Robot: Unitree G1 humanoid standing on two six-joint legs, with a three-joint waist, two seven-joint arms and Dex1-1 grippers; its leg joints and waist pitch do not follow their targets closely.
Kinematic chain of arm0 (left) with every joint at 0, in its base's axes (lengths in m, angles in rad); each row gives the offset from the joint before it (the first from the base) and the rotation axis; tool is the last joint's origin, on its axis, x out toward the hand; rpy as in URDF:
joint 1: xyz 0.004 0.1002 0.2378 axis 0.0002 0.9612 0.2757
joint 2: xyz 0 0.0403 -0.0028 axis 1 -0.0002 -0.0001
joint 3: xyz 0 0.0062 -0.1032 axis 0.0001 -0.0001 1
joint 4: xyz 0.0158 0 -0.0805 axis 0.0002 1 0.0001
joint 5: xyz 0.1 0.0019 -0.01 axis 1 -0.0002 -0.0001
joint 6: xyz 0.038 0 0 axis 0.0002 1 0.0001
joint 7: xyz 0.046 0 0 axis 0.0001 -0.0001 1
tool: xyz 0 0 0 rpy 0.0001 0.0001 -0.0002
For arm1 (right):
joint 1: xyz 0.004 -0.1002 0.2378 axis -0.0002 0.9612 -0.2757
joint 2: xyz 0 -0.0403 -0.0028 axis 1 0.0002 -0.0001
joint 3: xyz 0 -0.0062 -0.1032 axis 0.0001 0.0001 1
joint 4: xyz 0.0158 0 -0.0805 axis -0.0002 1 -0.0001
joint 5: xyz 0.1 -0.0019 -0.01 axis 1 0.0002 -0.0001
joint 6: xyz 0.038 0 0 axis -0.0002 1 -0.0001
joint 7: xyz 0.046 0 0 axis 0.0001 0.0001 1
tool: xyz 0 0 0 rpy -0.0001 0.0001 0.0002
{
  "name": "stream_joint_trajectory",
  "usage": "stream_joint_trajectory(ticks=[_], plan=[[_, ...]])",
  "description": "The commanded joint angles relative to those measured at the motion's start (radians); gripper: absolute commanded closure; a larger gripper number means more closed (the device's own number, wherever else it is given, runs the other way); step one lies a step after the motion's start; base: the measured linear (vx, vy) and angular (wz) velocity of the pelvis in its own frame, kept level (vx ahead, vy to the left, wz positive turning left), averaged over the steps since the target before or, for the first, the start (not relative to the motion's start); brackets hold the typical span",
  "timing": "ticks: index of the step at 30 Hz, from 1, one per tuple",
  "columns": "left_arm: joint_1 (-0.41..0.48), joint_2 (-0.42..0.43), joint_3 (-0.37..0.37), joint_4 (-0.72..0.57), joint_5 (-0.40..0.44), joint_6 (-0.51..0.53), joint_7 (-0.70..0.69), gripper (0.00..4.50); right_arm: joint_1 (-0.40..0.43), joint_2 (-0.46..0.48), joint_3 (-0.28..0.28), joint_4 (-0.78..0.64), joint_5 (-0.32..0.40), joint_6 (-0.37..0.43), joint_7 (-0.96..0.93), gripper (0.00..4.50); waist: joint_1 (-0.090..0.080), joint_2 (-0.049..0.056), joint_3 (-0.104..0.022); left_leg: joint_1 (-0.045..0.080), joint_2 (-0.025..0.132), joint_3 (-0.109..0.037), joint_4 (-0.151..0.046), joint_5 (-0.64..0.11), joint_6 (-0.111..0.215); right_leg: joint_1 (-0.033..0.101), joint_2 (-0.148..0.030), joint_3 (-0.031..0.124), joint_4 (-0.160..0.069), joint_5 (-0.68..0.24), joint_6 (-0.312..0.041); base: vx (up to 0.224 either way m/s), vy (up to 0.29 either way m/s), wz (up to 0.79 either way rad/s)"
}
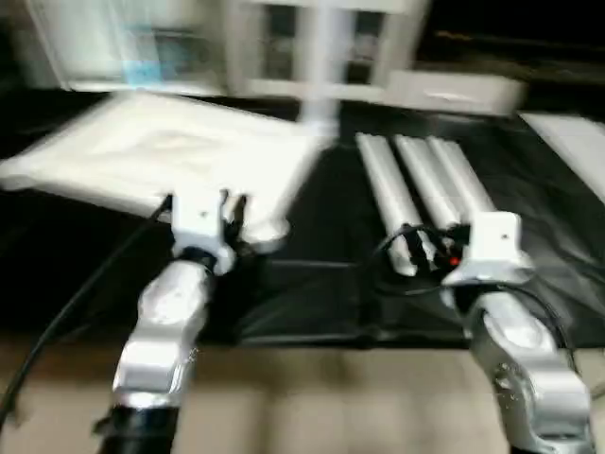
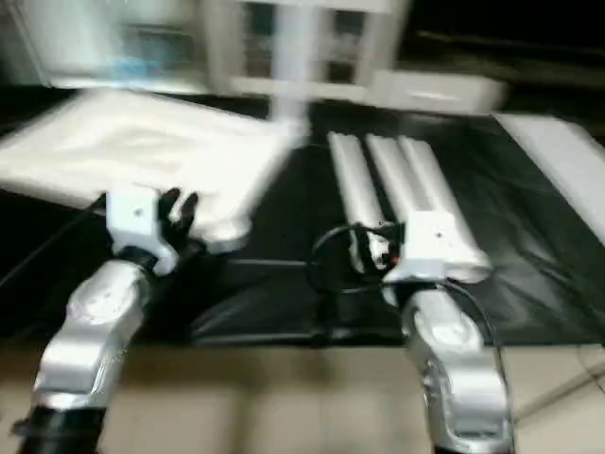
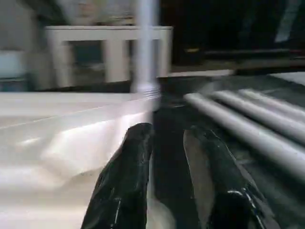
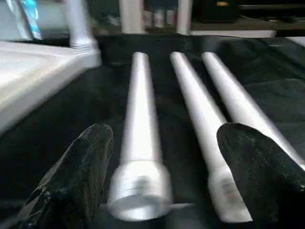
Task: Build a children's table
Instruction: Rotate table base, then pick table leg
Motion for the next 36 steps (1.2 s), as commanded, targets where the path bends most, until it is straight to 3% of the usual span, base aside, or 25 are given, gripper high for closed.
stream_joint_trajectory(ticks=[1,2,3,4,5,6,7,9,10,11,12,13,14,15,16,17,18,19,21,23,26,28,30,31,36], plan=[[0.012,0.033,0.041,-0.02,0.007,-0.001,0.0,3.09,-0.025,0.011,0.03,-0.001,0.0,-0.011,0.008,0.68,0.047,-0.013,-0.055,-0.116,-0.004,-0.012,-0.008,0.077,0.106,0.142,-0.142,0.12,-0.145,-0.532,-0.225,0.156,0.012,0.11],[0.012,0.033,0.041,-0.02,0.007,-0.001,0.0,3.09,-0.025,0.011,0.03,-0.001,0.0,-0.011,0.008,0.68,0.042,0.022,-0.043,-0.077,0.026,-0.005,-0.09,0.12,0.099,0.1,-0.088,0.037,-0.139,-0.474,-0.224,0.156,0.012,0.11],[0.011,0.034,0.041,-0.02,0.007,-0.002,0.0,3.09,-0.029,0.008,0.031,0.001,0.002,-0.012,0.014,0.68,0.025,0.033,-0.036,-0.067,0.038,-0.017,-0.128,0.065,0.105,0.09,-0.042,0.003,-0.122,-0.441,-0.192,0.198,0.05,-0.17],[0.009,0.04,0.04,-0.025,0.016,0.006,0.004,3.09,-0.036,-0.002,0.034,0.004,0.007,-0.016,0.031,0.68,-0.012,0.071,-0.055,0.092,0.105,-0.123,-0.159,-0.145,0.164,-0.019,0.007,-0.025,0.009,-0.257,-0.115,0.279,0.06,-0.06],[0.008,0.042,0.041,-0.028,0.018,0.007,0.005,3.09,-0.04,-0.005,0.034,0.004,0.013,-0.017,0.04,0.68,-0.028,0.059,-0.069,0.13,0.136,-0.164,-0.158,-0.148,0.23,-0.048,-0.002,-0.02,0.055,-0.195,-0.085,0.279,0.06,-0.06],[0.011,0.045,0.047,-0.038,0.014,0.002,0.004,3.09,-0.049,-0.016,0.037,0.002,0.026,-0.02,0.068,0.68,-0.015,0.057,-0.075,0.147,0.139,-0.173,-0.129,-0.012,0.358,-0.1,-0.012,-0.013,0.1,-0.125,0.009,0.279,0.016,0.21],[0.011,0.045,0.047,-0.039,0.014,0.001,0.003,3.09,-0.05,-0.017,0.037,0.002,0.027,-0.02,0.07,0.68,-0.017,0.042,-0.078,0.142,0.129,-0.154,-0.105,0.271,0.451,-0.148,-0.028,-0.003,0.119,-0.046,0.072,0.226,0.003,0.07],[0.016,0.048,0.047,-0.051,0.006,-0.007,-0.003,3.09,-0.056,-0.026,0.038,0.003,0.026,-0.019,0.08,0.68,-0.015,0.017,-0.091,0.13,0.107,-0.125,-0.074,0.654,0.496,-0.179,-0.048,0.027,0.096,0.083,0.093,0.19,-0.009,0.04],[0.016,0.049,0.044,-0.052,0.007,-0.005,-0.004,3.09,-0.058,-0.027,0.036,0.005,0.025,-0.019,0.078,0.68,-0.012,-0.023,-0.098,0.096,0.006,-0.059,-0.01,0.797,0.415,-0.163,-0.072,0.06,0.004,0.355,0.025,0.015,-0.052,0.02],[0.016,0.051,0.041,-0.054,-0.001,0.003,-0.012,3.09,-0.064,-0.026,0.031,0.01,0.024,-0.017,0.072,0.68,0.005,-0.111,-0.128,-0.054,-0.124,-0.005,0.026,0.567,0.268,0.018,-0.099,0.14,-0.014,0.745,0.033,0.015,-0.052,0.02],[0.015,0.052,0.036,-0.054,-0.017,0.008,-0.031,3.09,-0.074,-0.032,0.03,0.016,0.01,-0.008,0.059,0.68,0.046,-0.084,-0.112,-0.096,-0.105,-0.024,0.071,0.363,0.217,0.055,-0.183,0.198,0.002,1.008,-0.072,0.015,-0.017,0.21],[0.018,0.059,0.023,-0.052,-0.027,0.012,-0.057,3.09,-0.089,-0.034,0.027,0.024,-0.003,0.012,0.039,0.68,0.05,-0.078,-0.11,-0.112,-0.061,-0.04,0.029,0.28,0.122,0.054,-0.17,0.162,0.032,1.5,-0.146,0.0,0.0,0.0],[0.022,0.065,0.011,-0.05,-0.032,0.012,-0.078,3.09,-0.102,-0.034,0.023,0.033,-0.007,0.029,0.026,0.68,0.056,-0.062,-0.106,-0.098,-0.061,-0.037,-0.008,0.282,0.055,0.038,-0.123,0.106,0.03,1.528,-0.152,0.0,0.0,0.0],[0.027,0.071,-0.002,-0.046,-0.037,0.018,-0.1,3.09,-0.118,-0.042,0.021,0.046,-0.019,0.053,0.011,0.68,0.044,-0.032,-0.1,-0.106,-0.051,-0.028,-0.051,0.333,0.029,0.041,-0.071,0.082,0.021,1.269,-0.161,-0.066,-0.05,-0.15],[0.029,0.072,-0.006,-0.044,-0.039,0.023,-0.111,3.04,-0.125,-0.05,0.021,0.053,-0.028,0.064,0.006,0.42,0.046,-0.01,-0.099,-0.095,-0.029,-0.031,-0.062,0.353,0.024,0.03,-0.058,0.077,0.016,1.093,-0.16,-0.079,-0.013,0.02],[0.03,0.078,-0.016,-0.036,-0.039,0.014,-0.13,3.04,-0.134,-0.062,0.022,0.062,-0.024,0.087,0.015,0.35,0.038,0.007,-0.091,-0.057,0.011,-0.025,-0.066,0.34,0.043,-0.009,-0.033,0.057,-0.003,0.681,-0.193,-0.079,-0.013,0.02],[0.03,0.083,-0.024,-0.029,-0.039,0.004,-0.147,3.04,-0.141,-0.072,0.023,0.07,-0.02,0.106,0.025,0.35,0.032,0.013,-0.084,-0.047,0.03,-0.031,-0.077,0.302,0.046,-0.017,-0.034,0.05,-0.013,0.465,-0.215,0.0,0.0,0.0],[0.029,0.095,-0.034,-0.031,-0.047,0.008,-0.176,3.04,-0.152,-0.085,0.024,0.078,-0.017,0.137,0.035,0.3,0.03,0.013,-0.06,-0.035,0.049,-0.018,-0.099,0.07,0.043,-0.026,-0.046,0.058,-0.05,0.049,-0.232,-0.062,0.006,0.1],[0.028,0.112,-0.046,-0.039,-0.06,0.014,-0.215,3.04,-0.165,-0.102,0.028,0.087,-0.021,0.168,0.04,0.06,0.025,0.005,-0.045,-0.025,0.047,-0.001,-0.11,-0.158,0.006,-0.033,-0.051,0.064,-0.076,-0.193,-0.205,-0.078,0.013,0.16],[0.031,0.146,-0.067,-0.057,-0.091,0.023,-0.292,3.04,-0.195,-0.129,0.042,0.111,-0.044,0.214,0.036,0.06,0.02,0.0,-0.027,-0.005,0.038,0.007,-0.117,-0.373,-0.059,-0.056,-0.056,0.064,-0.105,-0.511,-0.096,-0.094,0.019,0.16],[0.043,0.199,-0.103,-0.081,-0.116,0.04,-0.382,3.04,-0.235,-0.153,0.053,0.161,-0.066,0.27,0.028,0.06,0.02,-0.005,-0.043,-0.035,0.04,0.002,-0.125,-0.283,-0.061,-0.036,-0.074,0.07,-0.101,-0.498,-0.05,-0.077,0.022,-0.01],[0.055,0.226,-0.112,-0.097,-0.147,0.084,-0.439,3.04,-0.28,-0.17,0.079,0.246,-0.06,0.321,0.061,0.06,0.023,0.002,-0.043,-0.039,0.039,0.004,-0.125,-0.244,-0.063,-0.04,-0.075,0.073,-0.094,-0.447,-0.058,-0.028,0.005,-0.04],[0.052,0.24,-0.122,-0.105,-0.149,0.103,-0.462,3.04,-0.329,-0.173,0.094,0.33,-0.039,0.36,0.097,0.06,0.017,-0.013,-0.042,-0.048,0.037,0.006,-0.125,-0.249,-0.06,-0.037,-0.076,0.072,-0.097,-0.465,-0.064,0.0,0.0,0.0],[0.052,0.24,-0.122,-0.105,-0.149,0.103,-0.462,3.04,-0.329,-0.173,0.094,0.33,-0.039,0.36,0.097,0.06,0.015,-0.01,-0.043,-0.043,0.033,0.006,-0.119,-0.249,-0.055,-0.046,-0.078,0.074,-0.097,-0.499,-0.067,0.0,0.0,0.0],[0.058,0.309,-0.161,-0.169,-0.221,0.176,-0.579,3.04,-0.432,-0.154,0.107,0.526,-0.033,0.349,0.144,0.06,0.019,-0.018,-0.059,-0.054,0.04,0.023,-0.111,-0.078,-0.018,-0.04,-0.074,0.077,-0.073,-0.242,-0.156,0.0,0.0,0.0]])
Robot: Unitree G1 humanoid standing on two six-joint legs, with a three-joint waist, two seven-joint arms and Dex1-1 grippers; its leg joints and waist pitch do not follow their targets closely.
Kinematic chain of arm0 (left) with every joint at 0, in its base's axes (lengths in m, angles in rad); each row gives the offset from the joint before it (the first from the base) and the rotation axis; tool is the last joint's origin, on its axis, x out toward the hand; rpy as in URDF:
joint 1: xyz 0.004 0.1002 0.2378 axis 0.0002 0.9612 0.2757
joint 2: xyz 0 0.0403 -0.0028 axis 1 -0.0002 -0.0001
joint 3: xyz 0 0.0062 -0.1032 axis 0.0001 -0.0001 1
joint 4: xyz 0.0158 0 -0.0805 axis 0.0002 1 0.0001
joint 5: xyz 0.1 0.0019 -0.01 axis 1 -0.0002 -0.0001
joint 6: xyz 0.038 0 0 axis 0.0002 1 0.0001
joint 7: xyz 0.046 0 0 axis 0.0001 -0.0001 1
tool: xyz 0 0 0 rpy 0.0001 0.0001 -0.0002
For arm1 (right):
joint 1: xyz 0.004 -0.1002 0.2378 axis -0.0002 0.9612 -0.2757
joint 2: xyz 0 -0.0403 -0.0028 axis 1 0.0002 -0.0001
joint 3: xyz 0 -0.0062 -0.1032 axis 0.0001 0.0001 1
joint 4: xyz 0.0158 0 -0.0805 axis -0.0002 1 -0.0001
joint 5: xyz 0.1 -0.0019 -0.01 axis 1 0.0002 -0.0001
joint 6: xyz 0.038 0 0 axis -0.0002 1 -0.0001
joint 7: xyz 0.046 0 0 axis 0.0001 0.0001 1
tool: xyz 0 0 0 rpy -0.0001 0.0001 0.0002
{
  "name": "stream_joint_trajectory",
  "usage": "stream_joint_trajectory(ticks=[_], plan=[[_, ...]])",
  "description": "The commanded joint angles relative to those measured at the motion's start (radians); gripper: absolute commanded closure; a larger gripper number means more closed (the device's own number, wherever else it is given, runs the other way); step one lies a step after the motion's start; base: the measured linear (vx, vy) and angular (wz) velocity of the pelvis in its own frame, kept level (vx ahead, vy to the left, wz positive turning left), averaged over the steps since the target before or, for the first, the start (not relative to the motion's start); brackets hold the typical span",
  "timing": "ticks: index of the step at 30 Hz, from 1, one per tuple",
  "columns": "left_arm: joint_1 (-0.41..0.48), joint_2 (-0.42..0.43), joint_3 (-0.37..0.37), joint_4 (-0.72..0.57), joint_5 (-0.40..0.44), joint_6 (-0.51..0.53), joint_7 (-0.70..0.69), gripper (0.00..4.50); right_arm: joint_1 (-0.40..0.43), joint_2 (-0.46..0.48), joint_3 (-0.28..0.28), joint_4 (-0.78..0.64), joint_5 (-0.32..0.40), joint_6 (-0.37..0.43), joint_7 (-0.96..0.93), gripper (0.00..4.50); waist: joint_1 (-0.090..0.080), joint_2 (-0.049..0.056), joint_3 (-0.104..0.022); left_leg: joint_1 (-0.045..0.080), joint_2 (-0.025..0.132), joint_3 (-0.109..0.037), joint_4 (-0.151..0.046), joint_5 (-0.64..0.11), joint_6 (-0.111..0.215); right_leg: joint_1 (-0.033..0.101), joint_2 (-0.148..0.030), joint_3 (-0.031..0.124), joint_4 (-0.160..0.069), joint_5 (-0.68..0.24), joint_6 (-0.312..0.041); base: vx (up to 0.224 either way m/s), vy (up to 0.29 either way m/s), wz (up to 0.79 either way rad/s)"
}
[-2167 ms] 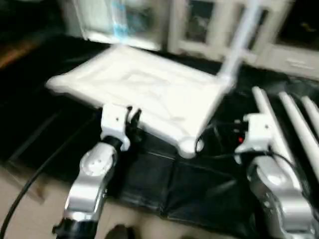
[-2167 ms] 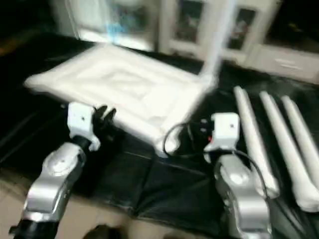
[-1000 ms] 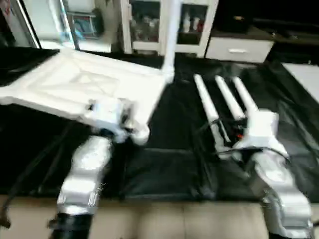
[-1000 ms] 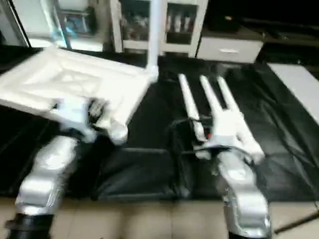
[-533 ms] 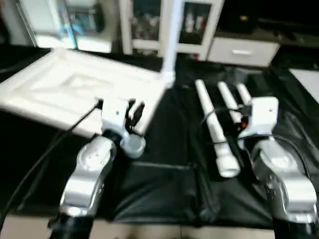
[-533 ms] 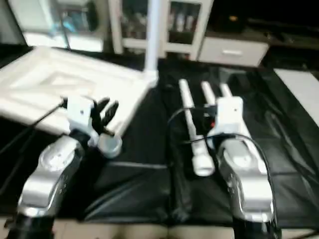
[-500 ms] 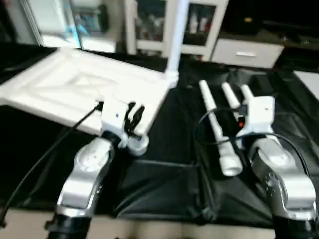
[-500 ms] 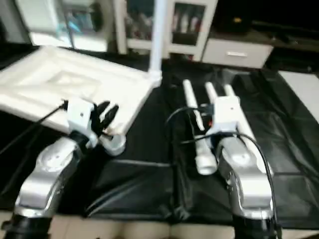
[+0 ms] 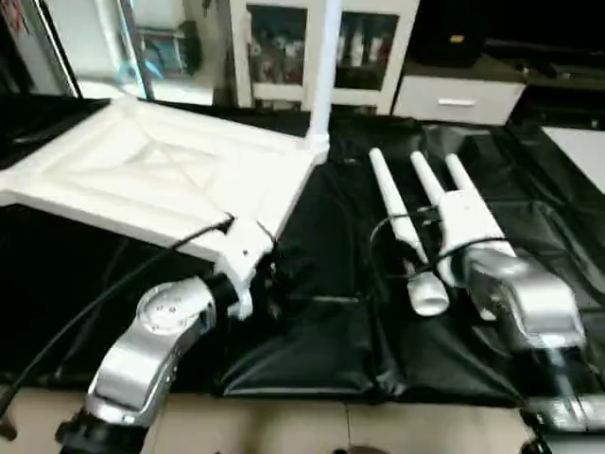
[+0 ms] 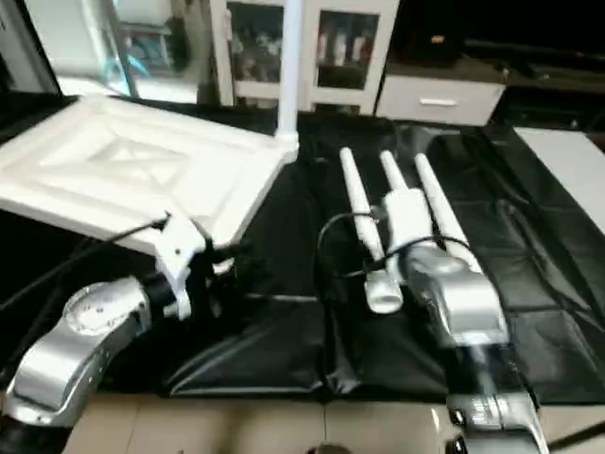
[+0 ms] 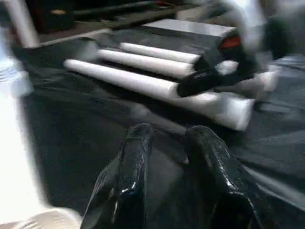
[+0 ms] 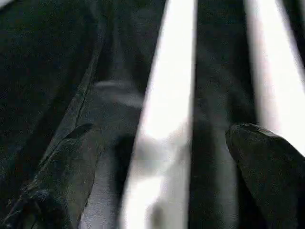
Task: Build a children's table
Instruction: Pick table leg
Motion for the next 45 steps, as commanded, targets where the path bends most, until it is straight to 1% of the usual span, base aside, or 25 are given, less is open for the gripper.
stream_joint_trajectory(ticks=[1,3,5,6,8,10,12,14,16,19,23,25,27,28,31,32,33,34,35,37,38,40,43,44,45], plan=[[-0.001,0.057,-0.029,-0.05,-0.03,0.038,-0.073,3.04,-0.054,0.015,-0.017,0.075,0.011,-0.004,0.016,0.06,0.009,-0.011,-0.063,-0.002,0.051,-0.008,-0.096,-0.134,0.013,0.037,-0.058,0.034,-0.069,-0.292,-0.19,0.0,0.0,0.0],[0.001,0.084,-0.038,-0.067,-0.032,0.053,-0.104,3.04,-0.081,0.022,-0.02,0.119,0.011,-0.001,0.018,0.06,0.01,-0.011,-0.065,-0.008,0.051,-0.006,-0.095,-0.093,0.022,0.045,-0.059,0.031,-0.061,-0.25,-0.208,0.0,0.0,0.0],[-0.001,0.107,-0.045,-0.078,-0.026,0.067,-0.124,3.04,-0.111,0.026,-0.017,0.165,0.006,0.012,0.019,0.06,0.016,-0.008,-0.073,-0.004,0.049,0.001,-0.089,0.028,0.046,0.048,-0.052,0.029,-0.042,-0.084,-0.241,0.062,-0.006,0.0],[-0.003,0.119,-0.05,-0.087,-0.022,0.075,-0.134,3.04,-0.129,0.025,-0.015,0.195,0.004,0.02,0.019,0.06,0.02,-0.016,-0.077,-0.008,0.046,0.003,-0.085,0.081,0.067,0.05,-0.05,0.028,-0.035,-0.016,-0.257,0.0,0.0,0.0],[-0.003,0.139,-0.055,-0.107,-0.031,0.093,-0.154,3.04,-0.15,0.019,-0.008,0.23,-0.001,0.046,0.017,0.06,0.027,-0.012,-0.074,-0.007,0.047,0.007,-0.084,0.102,0.083,0.047,-0.051,0.028,-0.034,0.008,-0.271,0.0,0.0,0.0],[-0.003,0.147,-0.056,-0.116,-0.038,0.103,-0.158,3.04,-0.156,0.018,-0.008,0.241,-0.002,0.051,0.018,0.06,0.032,-0.014,-0.069,-0.005,0.052,0.01,-0.086,0.065,0.081,0.046,-0.054,0.029,-0.039,-0.046,-0.279,0.0,0.0,0.0],[-0.01,0.17,-0.058,-0.145,-0.056,0.119,-0.172,3.04,-0.169,0.034,-0.06,0.259,0.022,0.114,-0.009,0.2,0.035,-0.013,-0.066,-0.002,0.054,0.01,-0.09,0.024,0.059,0.047,-0.053,0.029,-0.042,-0.094,-0.27,0.0,0.0,0.0],[-0.015,0.176,-0.058,-0.161,-0.063,0.131,-0.176,3.04,-0.171,0.036,-0.082,0.272,0.032,0.132,-0.018,0.38,0.035,-0.018,-0.062,-0.001,0.057,0.013,-0.095,-0.028,0.021,0.046,-0.053,0.03,-0.045,-0.158,-0.246,0.0,0.0,0.0],[-0.018,0.177,-0.057,-0.167,-0.059,0.135,-0.173,3.04,-0.169,0.038,-0.096,0.279,0.035,0.135,-0.027,0.58,0.036,-0.017,-0.06,0.003,0.058,0.016,-0.097,-0.06,-0.006,0.041,-0.052,0.031,-0.05,-0.194,-0.227,0.0,0.0,0.0],[-0.025,0.179,-0.053,-0.173,-0.057,0.141,-0.174,3.04,-0.169,0.032,-0.095,0.285,0.032,0.139,-0.027,0.82,0.035,-0.017,-0.063,0.0,0.057,0.016,-0.097,-0.068,-0.028,0.042,-0.051,0.031,-0.051,-0.203,-0.204,0.0,0.0,0.0],[-0.025,0.18,-0.044,-0.186,-0.06,0.155,-0.156,3.04,-0.167,0.043,-0.118,0.269,0.034,0.153,-0.043,1.18,0.038,-0.017,-0.063,-0.002,0.057,0.015,-0.098,-0.087,-0.04,0.043,-0.052,0.032,-0.054,-0.239,-0.189,0.0,0.0,0.0],[-0.021,0.181,-0.036,-0.191,-0.063,0.163,-0.149,3.04,-0.167,0.055,-0.13,0.265,0.036,0.157,-0.058,1.3,0.038,-0.031,-0.058,-0.005,0.058,0.017,-0.099,-0.092,-0.04,0.04,-0.051,0.034,-0.058,-0.267,-0.175,0.0,0.0,0.0],[-0.022,0.176,-0.034,-0.193,-0.062,0.167,-0.141,3.04,-0.168,0.056,-0.134,0.265,0.039,0.162,-0.058,1.5,0.038,-0.027,-0.058,-0.006,0.058,0.016,-0.1,-0.097,-0.044,0.039,-0.05,0.033,-0.058,-0.278,-0.169,0.0,0.0,0.0],[-0.025,0.167,-0.027,-0.196,-0.06,0.17,-0.122,3.04,-0.165,0.059,-0.139,0.257,0.043,0.168,-0.061,1.5,0.038,-0.033,-0.057,-0.005,0.058,0.016,-0.101,-0.104,-0.046,0.038,-0.049,0.032,-0.061,-0.291,-0.16,0.0,0.0,0.0],[-0.05,0.111,-0.011,-0.176,-0.057,0.192,-0.054,3.04,-0.15,0.058,-0.171,0.248,0.053,0.153,-0.079,1.8,0.038,-0.029,-0.058,-0.001,0.058,0.018,-0.1,-0.108,-0.057,0.034,-0.045,0.033,-0.062,-0.281,-0.154,0.0,0.0,0.0],[-0.052,0.107,-0.01,-0.175,-0.058,0.195,-0.051,3.04,-0.149,0.058,-0.172,0.248,0.054,0.151,-0.081,1.92,0.04,-0.032,-0.058,-0.001,0.057,0.019,-0.101,-0.11,-0.055,0.035,-0.044,0.032,-0.062,-0.274,-0.156,0.0,0.0,0.0],[-0.059,0.101,-0.013,-0.17,-0.056,0.196,-0.045,3.04,-0.143,0.054,-0.177,0.241,0.056,0.155,-0.081,2.03,0.042,-0.02,-0.061,-0.002,0.057,0.016,-0.101,-0.108,-0.058,0.037,-0.046,0.032,-0.058,-0.268,-0.158,0.0,0.0,0.0],[-0.062,0.102,-0.018,-0.169,-0.056,0.196,-0.048,2.7,-0.14,0.053,-0.183,0.235,0.058,0.158,-0.08,2.15,0.042,-0.013,-0.066,-0.002,0.056,0.015,-0.099,-0.1,-0.061,0.04,-0.043,0.03,-0.057,-0.236,-0.159,0.0,0.0,0.0],[-0.072,0.095,-0.029,-0.154,-0.06,0.189,-0.057,2.7,-0.132,0.05,-0.194,0.216,0.06,0.164,-0.081,2.15,0.045,-0.004,-0.068,-0.001,0.056,0.015,-0.099,-0.095,-0.064,0.041,-0.043,0.03,-0.056,-0.221,-0.162,0.0,0.0,0.0],[-0.08,0.088,-0.043,-0.137,-0.058,0.172,-0.063,2.7,-0.115,0.052,-0.213,0.189,0.065,0.172,-0.089,2.36,0.047,-0.013,-0.071,-0.003,0.055,0.016,-0.098,-0.078,-0.059,0.045,-0.041,0.029,-0.054,-0.183,-0.168,0.0,0.0,0.0],[-0.08,0.088,-0.046,-0.136,-0.057,0.169,-0.065,2.65,-0.11,0.053,-0.216,0.181,0.066,0.174,-0.092,2.47,0.05,-0.005,-0.074,-0.001,0.054,0.016,-0.097,-0.072,-0.059,0.045,-0.041,0.029,-0.052,-0.175,-0.172,0.0,0.0,0.0],[-0.087,0.062,-0.04,-0.133,-0.082,0.198,-0.056,2.51,-0.097,0.06,-0.238,0.164,0.077,0.183,-0.099,2.53,0.054,-0.008,-0.07,-0.003,0.055,0.017,-0.098,-0.068,-0.059,0.046,-0.042,0.03,-0.053,-0.16,-0.183,0.0,0.0,0.0],[-0.088,0.048,-0.034,-0.135,-0.103,0.231,-0.049,2.23,-0.077,0.072,-0.251,0.17,0.073,0.167,-0.124,2.64,0.054,-0.006,-0.072,-0.001,0.056,0.016,-0.099,-0.098,-0.064,0.046,-0.043,0.028,-0.055,-0.197,-0.186,0.0,0.0,0.0],[-0.089,0.047,-0.034,-0.14,-0.109,0.239,-0.05,2.23,-0.074,0.073,-0.253,0.165,0.074,0.168,-0.127,2.64,0.053,0.001,-0.071,-0.001,0.055,0.015,-0.1,-0.113,-0.07,0.045,-0.043,0.028,-0.056,-0.218,-0.181,0.0,0.0,0.0],[-0.089,0.046,-0.033,-0.14,-0.111,0.24,-0.049,2.11,-0.074,0.073,-0.254,0.162,0.075,0.169,-0.127,2.65,0.052,-0.002,-0.072,0.0,0.055,0.015,-0.099,-0.115,-0.07,0.045,-0.042,0.028,-0.058,-0.219,-0.178,0.0,0.0,0.0]])
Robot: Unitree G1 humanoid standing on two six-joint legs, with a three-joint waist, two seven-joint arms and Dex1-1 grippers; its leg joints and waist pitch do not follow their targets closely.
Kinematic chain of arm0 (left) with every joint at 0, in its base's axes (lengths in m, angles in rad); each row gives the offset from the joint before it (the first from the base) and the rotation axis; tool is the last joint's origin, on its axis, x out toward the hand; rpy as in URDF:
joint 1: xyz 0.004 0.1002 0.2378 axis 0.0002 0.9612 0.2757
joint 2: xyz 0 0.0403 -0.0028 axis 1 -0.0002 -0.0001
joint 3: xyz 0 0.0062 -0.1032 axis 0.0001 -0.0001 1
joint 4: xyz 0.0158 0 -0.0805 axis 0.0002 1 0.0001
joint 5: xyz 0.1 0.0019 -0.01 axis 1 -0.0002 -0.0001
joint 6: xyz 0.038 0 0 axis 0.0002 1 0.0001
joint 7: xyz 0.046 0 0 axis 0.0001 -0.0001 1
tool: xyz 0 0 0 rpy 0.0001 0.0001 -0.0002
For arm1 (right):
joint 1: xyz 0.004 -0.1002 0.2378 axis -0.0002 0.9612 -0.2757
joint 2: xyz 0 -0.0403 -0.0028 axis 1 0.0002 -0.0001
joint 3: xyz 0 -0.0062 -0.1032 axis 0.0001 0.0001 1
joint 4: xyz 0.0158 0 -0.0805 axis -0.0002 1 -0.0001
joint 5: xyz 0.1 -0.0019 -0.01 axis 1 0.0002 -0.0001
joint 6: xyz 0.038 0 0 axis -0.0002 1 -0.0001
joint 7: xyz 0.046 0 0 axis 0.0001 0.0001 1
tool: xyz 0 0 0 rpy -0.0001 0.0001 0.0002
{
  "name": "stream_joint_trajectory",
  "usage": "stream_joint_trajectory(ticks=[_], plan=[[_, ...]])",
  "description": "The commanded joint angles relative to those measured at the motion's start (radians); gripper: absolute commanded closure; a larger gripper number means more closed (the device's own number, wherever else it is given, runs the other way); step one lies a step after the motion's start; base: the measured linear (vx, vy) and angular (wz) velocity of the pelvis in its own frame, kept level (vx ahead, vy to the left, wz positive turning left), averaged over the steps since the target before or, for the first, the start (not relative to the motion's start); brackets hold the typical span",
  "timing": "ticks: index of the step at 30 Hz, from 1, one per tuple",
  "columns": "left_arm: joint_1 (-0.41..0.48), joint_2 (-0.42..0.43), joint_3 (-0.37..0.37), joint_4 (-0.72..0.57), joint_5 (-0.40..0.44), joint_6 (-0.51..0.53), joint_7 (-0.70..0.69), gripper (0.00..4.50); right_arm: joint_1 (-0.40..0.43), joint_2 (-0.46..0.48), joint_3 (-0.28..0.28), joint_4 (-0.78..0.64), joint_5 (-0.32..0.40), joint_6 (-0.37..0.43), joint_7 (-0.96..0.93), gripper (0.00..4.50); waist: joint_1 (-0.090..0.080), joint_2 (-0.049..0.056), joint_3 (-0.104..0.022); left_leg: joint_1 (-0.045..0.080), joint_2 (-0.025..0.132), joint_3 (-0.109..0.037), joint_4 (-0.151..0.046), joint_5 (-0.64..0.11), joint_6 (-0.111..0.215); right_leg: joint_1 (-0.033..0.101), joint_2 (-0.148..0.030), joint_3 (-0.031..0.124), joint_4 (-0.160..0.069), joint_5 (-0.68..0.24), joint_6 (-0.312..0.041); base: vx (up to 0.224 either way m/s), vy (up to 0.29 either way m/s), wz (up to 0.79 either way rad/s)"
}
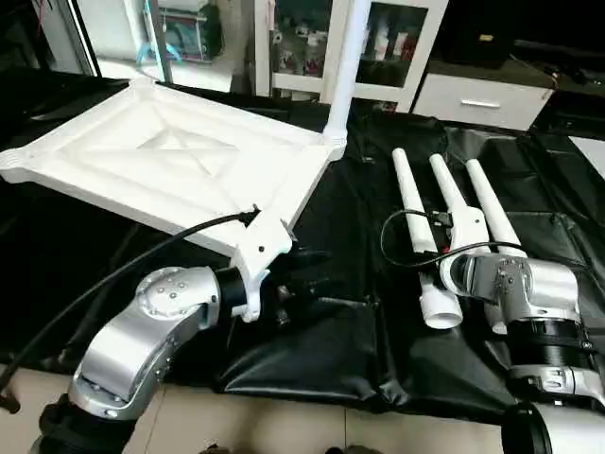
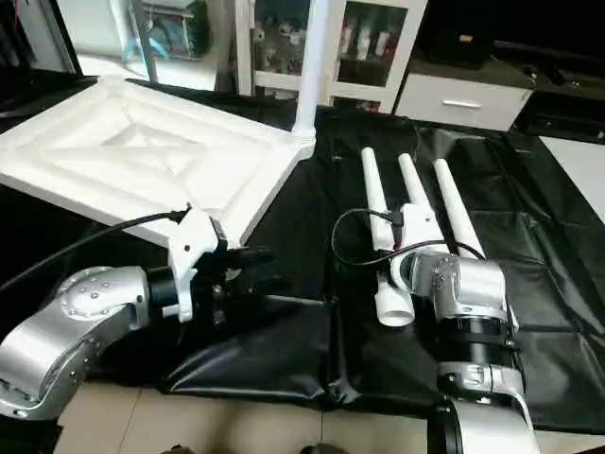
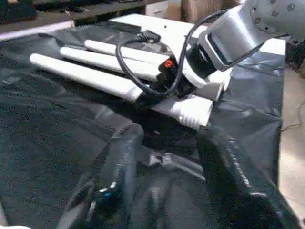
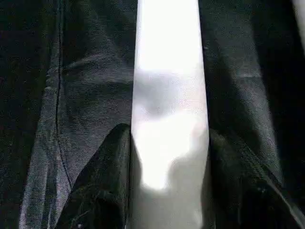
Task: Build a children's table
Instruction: Pick table leg
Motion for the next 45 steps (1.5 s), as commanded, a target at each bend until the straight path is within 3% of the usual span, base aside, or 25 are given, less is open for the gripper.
stream_joint_trajectory(ticks=[1,4,5,6,7,8,9,11,12,14,15,16,17,18,19,20,21,24,28,38,39,40,44,45], plan=[[-0.019,-0.013,0.014,0.001,-0.031,0.017,0.01,1.97,0.029,0.01,-0.022,-0.046,0.003,0.008,-0.018,2.65,0.002,0.026,-0.072,0.002,0.03,-0.007,-0.084,-0.141,-0.057,0.06,-0.052,0.03,-0.063,-0.228,-0.163,0.0,0.0,0.0],[-0.047,-0.047,0.046,0.05,-0.03,-0.007,0.04,1.82,0.055,0.019,-0.053,-0.148,-0.003,-0.032,-0.048,2.65,0.004,0.021,-0.073,0.001,0.029,-0.007,-0.084,-0.135,-0.052,0.062,-0.051,0.031,-0.065,-0.231,-0.151,0.0,0.0,0.0],[-0.07,-0.076,0.073,0.078,-0.032,-0.009,0.071,1.59,0.073,0.03,-0.081,-0.228,-0.001,-0.086,-0.068,2.66,0.006,0.015,-0.072,0.0,0.029,-0.003,-0.083,-0.134,-0.049,0.06,-0.052,0.034,-0.071,-0.241,-0.142,0.0,0.0,0.0],[-0.089,-0.097,0.098,0.094,-0.043,0.002,0.096,1.51,0.088,0.039,-0.098,-0.288,0.002,-0.128,-0.079,2.66,0.011,0.017,-0.076,0.005,0.03,-0.004,-0.081,-0.127,-0.049,0.059,-0.053,0.032,-0.067,-0.236,-0.139,0.0,0.0,0.0],[-0.1,-0.11,0.115,0.103,-0.051,0.01,0.111,1.49,0.098,0.046,-0.109,-0.326,0.004,-0.155,-0.086,2.66,0.009,0.016,-0.074,-0.001,0.03,-0.004,-0.083,-0.117,-0.045,0.062,-0.053,0.033,-0.068,-0.229,-0.138,0.0,0.0,0.0],[-0.149,-0.162,0.177,0.136,-0.075,-0.002,0.174,1.43,0.137,0.071,-0.125,-0.459,-0.005,-0.304,-0.11,2.66,0.008,0.012,-0.076,-0.001,0.032,-0.007,-0.083,-0.109,-0.044,0.063,-0.054,0.031,-0.064,-0.225,-0.139,0.0,0.0,0.0],[-0.149,-0.162,0.177,0.136,-0.075,-0.002,0.174,1.43,0.137,0.071,-0.125,-0.459,-0.005,-0.304,-0.11,2.66,0.012,0.014,-0.075,-0.003,0.03,-0.004,-0.082,-0.109,-0.042,0.062,-0.056,0.033,-0.068,-0.229,-0.13,0.0,0.0,0.0],[-0.192,-0.202,0.224,0.165,-0.092,-0.013,0.229,1.07,0.164,0.092,-0.125,-0.562,-0.003,-0.429,-0.106,2.66,0.008,0.011,-0.077,-0.003,0.031,-0.006,-0.081,-0.095,-0.029,0.062,-0.053,0.031,-0.063,-0.213,-0.123,0.0,0.0,0.0],[-0.194,-0.204,0.226,0.167,-0.093,-0.013,0.231,1.04,0.164,0.093,-0.125,-0.566,-0.002,-0.434,-0.104,2.66,0.009,0.012,-0.076,-0.003,0.03,-0.005,-0.08,-0.098,-0.025,0.061,-0.054,0.031,-0.063,-0.217,-0.12,0.0,0.0,0.0],[-0.249,-0.242,0.255,0.196,-0.114,-0.002,0.279,0.91,0.194,0.102,-0.054,-0.676,0.028,-0.505,-0.006,2.66,0.005,0.009,-0.075,-0.007,0.028,-0.005,-0.079,-0.111,-0.007,0.063,-0.052,0.031,-0.068,-0.25,-0.106,0.0,0.0,0.0],[-0.267,-0.257,0.26,0.203,-0.128,0.01,0.283,0.79,0.209,0.089,0.003,-0.708,0.034,-0.513,0.052,2.66,0.005,0.008,-0.075,-0.008,0.028,-0.007,-0.08,-0.111,-0.001,0.063,-0.052,0.03,-0.069,-0.255,-0.102,0.0,0.0,0.0],[-0.267,-0.257,0.26,0.203,-0.128,0.01,0.283,0.7,0.209,0.089,0.003,-0.708,0.034,-0.513,0.052,2.66,0.003,0.008,-0.075,-0.012,0.03,-0.01,-0.081,-0.109,0.007,0.066,-0.054,0.029,-0.07,-0.268,-0.1,0.0,0.0,0.0],[-0.293,-0.282,0.266,0.214,-0.144,0.031,0.286,0.57,0.232,0.068,0.087,-0.739,0.039,-0.524,0.129,2.66,-0.001,0.007,-0.075,-0.012,0.03,-0.01,-0.08,-0.109,0.012,0.064,-0.055,0.029,-0.071,-0.284,-0.1,0.0,0.0,0.0],[-0.302,-0.291,0.268,0.218,-0.151,0.042,0.289,0.57,0.241,0.06,0.118,-0.747,0.043,-0.525,0.157,2.66,-0.001,0.006,-0.074,-0.01,0.031,-0.007,-0.077,-0.116,0.014,0.061,-0.055,0.03,-0.074,-0.293,-0.102,0.0,0.0,0.0],[-0.326,-0.318,0.278,0.23,-0.175,0.08,0.304,0.4,0.263,0.031,0.201,-0.762,0.054,-0.523,0.225,2.66,0.0,0.007,-0.072,-0.013,0.031,-0.009,-0.078,-0.117,0.016,0.063,-0.056,0.031,-0.075,-0.301,-0.105,0.0,0.0,0.0],[-0.326,-0.318,0.278,0.23,-0.175,0.08,0.304,0.4,0.263,0.031,0.201,-0.762,0.054,-0.523,0.225,2.66,0.001,0.009,-0.073,-0.011,0.032,-0.009,-0.077,-0.12,0.017,0.062,-0.056,0.031,-0.074,-0.302,-0.108,0.0,0.0,0.0],[-0.342,-0.341,0.294,0.232,-0.216,0.103,0.308,0.32,0.273,-0.001,0.255,-0.76,0.038,-0.537,0.261,2.66,0.002,0.007,-0.073,-0.013,0.032,-0.011,-0.076,-0.12,0.022,0.062,-0.058,0.031,-0.076,-0.309,-0.109,0.0,0.0,0.0],[-0.355,-0.356,0.313,0.239,-0.245,0.122,0.331,0.05,0.278,-0.013,0.27,-0.758,0.025,-0.558,0.283,2.66,0.009,0.005,-0.076,-0.01,0.033,-0.008,-0.074,-0.099,0.023,0.057,-0.055,0.032,-0.073,-0.276,-0.125,0.0,0.0,0.0],[-0.392,-0.401,0.399,0.29,-0.309,0.162,0.411,0.0,0.275,-0.053,0.314,-0.76,-0.021,-0.596,0.325,2.66,0.014,0.001,-0.077,-0.01,0.031,-0.005,-0.069,-0.076,0.04,0.06,-0.052,0.031,-0.067,-0.201,-0.158,0.0,0.0,0.0],[-0.414,-0.438,0.463,0.301,-0.374,0.196,0.481,0.0,0.28,-0.115,0.406,-0.749,-0.104,-0.643,0.35,2.66,0.025,-0.001,-0.077,-0.015,0.034,-0.009,-0.07,-0.081,0.036,0.064,-0.055,0.029,-0.069,-0.233,-0.131,0.0,0.0,0.0],[-0.417,-0.442,0.467,0.301,-0.381,0.201,0.487,0.0,0.281,-0.116,0.413,-0.744,-0.116,-0.645,0.345,2.66,0.026,0.001,-0.078,-0.015,0.033,-0.01,-0.069,-0.083,0.035,0.064,-0.055,0.03,-0.07,-0.238,-0.128,0.0,0.0,0.0],[-0.42,-0.446,0.475,0.304,-0.387,0.211,0.501,0.28,0.281,-0.116,0.419,-0.738,-0.129,-0.648,0.338,2.66,0.028,0.005,-0.078,-0.014,0.033,-0.011,-0.07,-0.082,0.034,0.063,-0.055,0.03,-0.069,-0.236,-0.128,0.0,0.0,0.0],[-0.422,-0.446,0.485,0.314,-0.389,0.227,0.516,0.48,0.284,-0.107,0.429,-0.732,-0.144,-0.649,0.32,2.66,0.026,0.005,-0.079,-0.013,0.033,-0.012,-0.07,-0.085,0.032,0.064,-0.052,0.029,-0.068,-0.217,-0.128,0.0,0.0,0.0],[-0.425,-0.448,0.489,0.325,-0.377,0.214,0.536,0.62,0.286,-0.105,0.437,-0.735,-0.146,-0.649,0.312,2.66,0.027,0.022,-0.079,-0.011,0.033,-0.013,-0.07,-0.088,0.029,0.061,-0.052,0.029,-0.069,-0.204,-0.134,0.0,0.0,0.0]])
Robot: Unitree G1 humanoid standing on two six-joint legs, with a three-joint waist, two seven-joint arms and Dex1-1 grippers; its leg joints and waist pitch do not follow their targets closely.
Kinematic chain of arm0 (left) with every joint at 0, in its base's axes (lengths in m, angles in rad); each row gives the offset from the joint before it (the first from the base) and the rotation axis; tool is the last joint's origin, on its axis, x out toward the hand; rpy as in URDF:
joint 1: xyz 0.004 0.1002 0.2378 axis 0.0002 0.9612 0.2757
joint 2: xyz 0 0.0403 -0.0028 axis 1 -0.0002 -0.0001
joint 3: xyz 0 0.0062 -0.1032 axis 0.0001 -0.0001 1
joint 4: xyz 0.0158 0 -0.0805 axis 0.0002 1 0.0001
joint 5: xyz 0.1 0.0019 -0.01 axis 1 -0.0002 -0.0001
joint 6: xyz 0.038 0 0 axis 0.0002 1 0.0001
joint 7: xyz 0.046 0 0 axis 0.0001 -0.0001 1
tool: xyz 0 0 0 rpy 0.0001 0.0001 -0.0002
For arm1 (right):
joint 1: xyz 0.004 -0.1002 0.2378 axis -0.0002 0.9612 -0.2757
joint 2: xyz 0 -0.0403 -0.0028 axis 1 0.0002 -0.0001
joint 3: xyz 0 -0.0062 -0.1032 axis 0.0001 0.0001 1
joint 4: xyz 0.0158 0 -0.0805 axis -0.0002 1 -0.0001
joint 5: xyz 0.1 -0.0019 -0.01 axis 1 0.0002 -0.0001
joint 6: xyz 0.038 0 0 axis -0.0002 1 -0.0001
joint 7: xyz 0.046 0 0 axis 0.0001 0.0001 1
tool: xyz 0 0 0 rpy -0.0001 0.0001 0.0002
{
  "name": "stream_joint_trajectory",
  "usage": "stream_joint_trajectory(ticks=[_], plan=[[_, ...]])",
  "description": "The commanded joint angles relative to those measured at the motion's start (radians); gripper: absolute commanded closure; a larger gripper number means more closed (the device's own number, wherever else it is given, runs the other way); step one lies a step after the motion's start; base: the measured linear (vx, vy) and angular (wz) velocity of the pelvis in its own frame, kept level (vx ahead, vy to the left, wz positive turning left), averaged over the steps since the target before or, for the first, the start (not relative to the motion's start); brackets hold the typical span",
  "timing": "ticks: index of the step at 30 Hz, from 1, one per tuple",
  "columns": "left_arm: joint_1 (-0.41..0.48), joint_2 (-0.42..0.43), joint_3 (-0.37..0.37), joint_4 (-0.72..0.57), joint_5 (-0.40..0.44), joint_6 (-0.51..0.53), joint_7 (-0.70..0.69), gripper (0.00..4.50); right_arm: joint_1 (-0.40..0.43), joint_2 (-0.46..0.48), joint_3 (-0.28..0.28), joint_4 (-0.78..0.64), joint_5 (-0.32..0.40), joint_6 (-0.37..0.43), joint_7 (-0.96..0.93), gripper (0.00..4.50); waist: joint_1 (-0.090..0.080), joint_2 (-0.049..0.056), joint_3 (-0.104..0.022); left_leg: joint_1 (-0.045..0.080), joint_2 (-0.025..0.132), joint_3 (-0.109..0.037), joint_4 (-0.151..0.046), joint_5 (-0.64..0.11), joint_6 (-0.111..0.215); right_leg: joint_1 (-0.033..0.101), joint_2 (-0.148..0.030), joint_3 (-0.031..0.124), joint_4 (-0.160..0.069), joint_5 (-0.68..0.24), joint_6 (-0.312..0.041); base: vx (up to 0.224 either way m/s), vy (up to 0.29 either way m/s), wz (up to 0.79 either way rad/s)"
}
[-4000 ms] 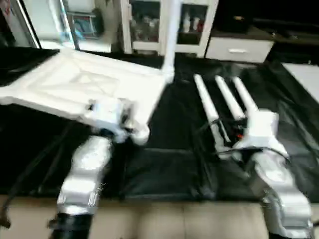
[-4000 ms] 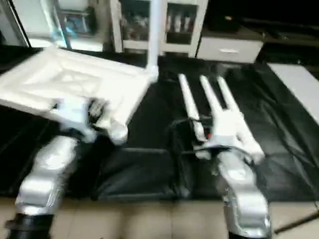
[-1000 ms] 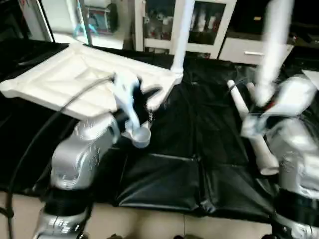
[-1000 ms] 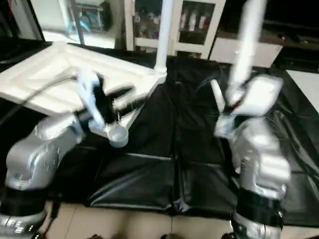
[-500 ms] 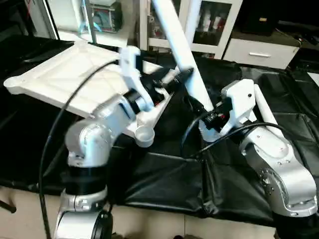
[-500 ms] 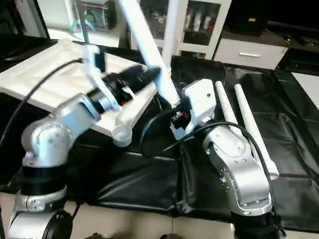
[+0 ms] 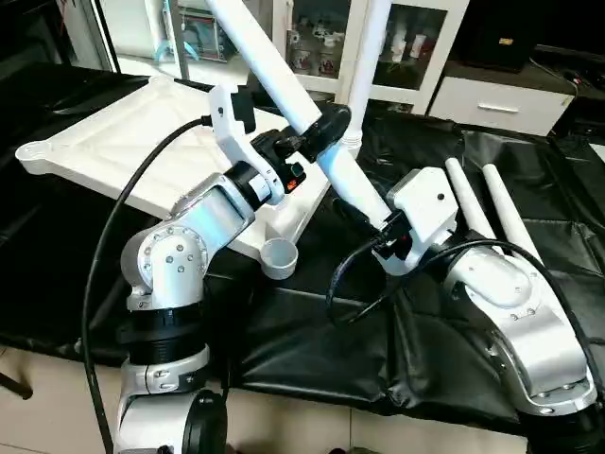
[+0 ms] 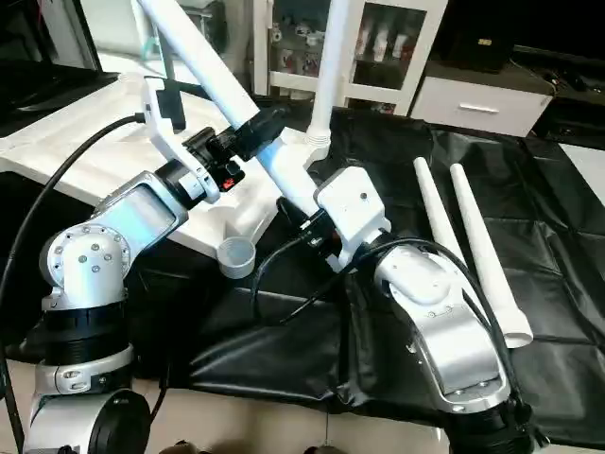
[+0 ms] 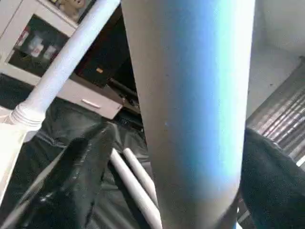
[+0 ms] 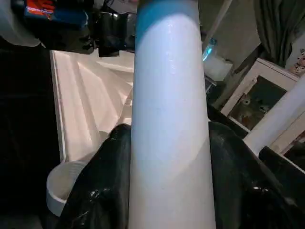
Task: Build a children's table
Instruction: Pick table leg
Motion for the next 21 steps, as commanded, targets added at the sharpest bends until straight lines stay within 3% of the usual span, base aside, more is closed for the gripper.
stream_joint_trajectory(ticks=[1,7,21], plan=[[-0.023,-0.005,0.004,0.019,0.002,-0.003,0.035,0.73,0.006,0.0,0.008,-0.005,-0.006,-0.016,-0.017,2.66,-0.004,0.012,-0.08,0.004,0.03,-0.011,-0.07,-0.095,0.022,0.066,-0.05,0.028,-0.063,-0.187,-0.14,0.0,0.0,0.0],[-0.031,-0.01,0.016,0.045,0.01,-0.053,0.047,1.21,0.012,0.014,0.018,-0.004,-0.029,-0.021,-0.03,2.66,-0.001,0.019,-0.081,0.003,0.032,-0.013,-0.071,-0.094,0.024,0.07,-0.053,0.029,-0.059,-0.157,-0.158,0.0,0.0,0.0],[-0.045,0.006,0.037,0.057,-0.004,-0.072,0.064,2.38,-0.013,0.036,0.003,0.047,-0.053,-0.051,-0.051,2.66,-0.001,0.019,-0.082,0.004,0.031,-0.013,-0.07,-0.094,0.02,0.072,-0.053,0.028,-0.055,-0.128,-0.177,0.0,0.0,0.0]])
